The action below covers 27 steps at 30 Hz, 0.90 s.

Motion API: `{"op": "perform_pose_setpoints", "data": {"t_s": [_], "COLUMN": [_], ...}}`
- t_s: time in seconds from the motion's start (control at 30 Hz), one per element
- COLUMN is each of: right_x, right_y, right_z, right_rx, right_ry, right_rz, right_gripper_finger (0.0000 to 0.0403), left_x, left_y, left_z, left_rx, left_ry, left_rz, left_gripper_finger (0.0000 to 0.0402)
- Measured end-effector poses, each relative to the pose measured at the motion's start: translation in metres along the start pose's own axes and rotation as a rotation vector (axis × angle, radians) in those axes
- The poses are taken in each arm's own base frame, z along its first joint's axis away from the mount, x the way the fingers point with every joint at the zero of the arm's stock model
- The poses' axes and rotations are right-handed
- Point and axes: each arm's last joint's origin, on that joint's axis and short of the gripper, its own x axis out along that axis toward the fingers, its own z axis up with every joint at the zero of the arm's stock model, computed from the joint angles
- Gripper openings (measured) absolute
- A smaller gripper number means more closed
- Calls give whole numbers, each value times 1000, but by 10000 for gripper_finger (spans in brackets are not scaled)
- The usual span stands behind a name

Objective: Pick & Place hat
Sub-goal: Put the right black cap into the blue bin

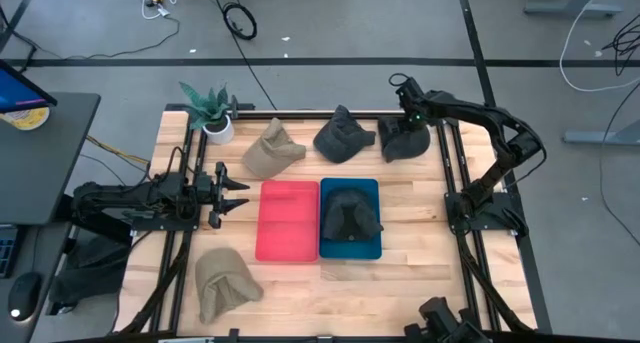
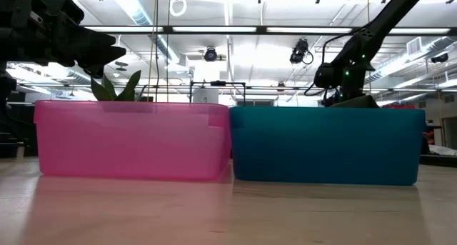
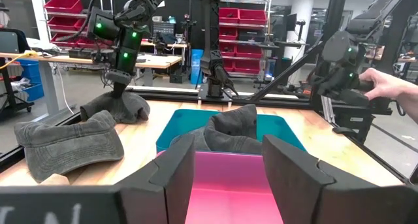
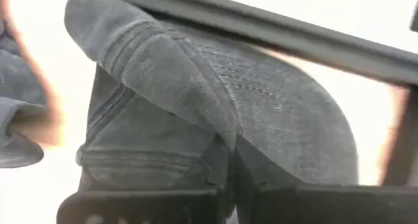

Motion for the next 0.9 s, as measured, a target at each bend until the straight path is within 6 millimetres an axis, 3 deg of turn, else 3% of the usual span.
{"op": "perform_pose_setpoints", "data": {"t_s": [0.17, 0.33, 0.67, 0.9], "right_x": [-27, -64, -136, -156], "right_y": [-3, 7, 41, 69], "right_z": [-2, -10, -50, -79], "right_rx": [4, -37, -342, -633], "right_ry": [-74, -183, -340, -350], "right_rz": [-28, 38, 397, 586], "right_gripper_finger": [2, 2, 1, 1], "left_x": [0, 0, 0, 0], "left_y": [0, 0, 0, 0], "left_z": [0, 0, 0, 0], "left_rx": [0, 0, 0, 0], "left_ry": [0, 0, 0, 0], "left_rz": [0, 0, 0, 0], "left_gripper_finger": [183, 183, 183, 183]}}
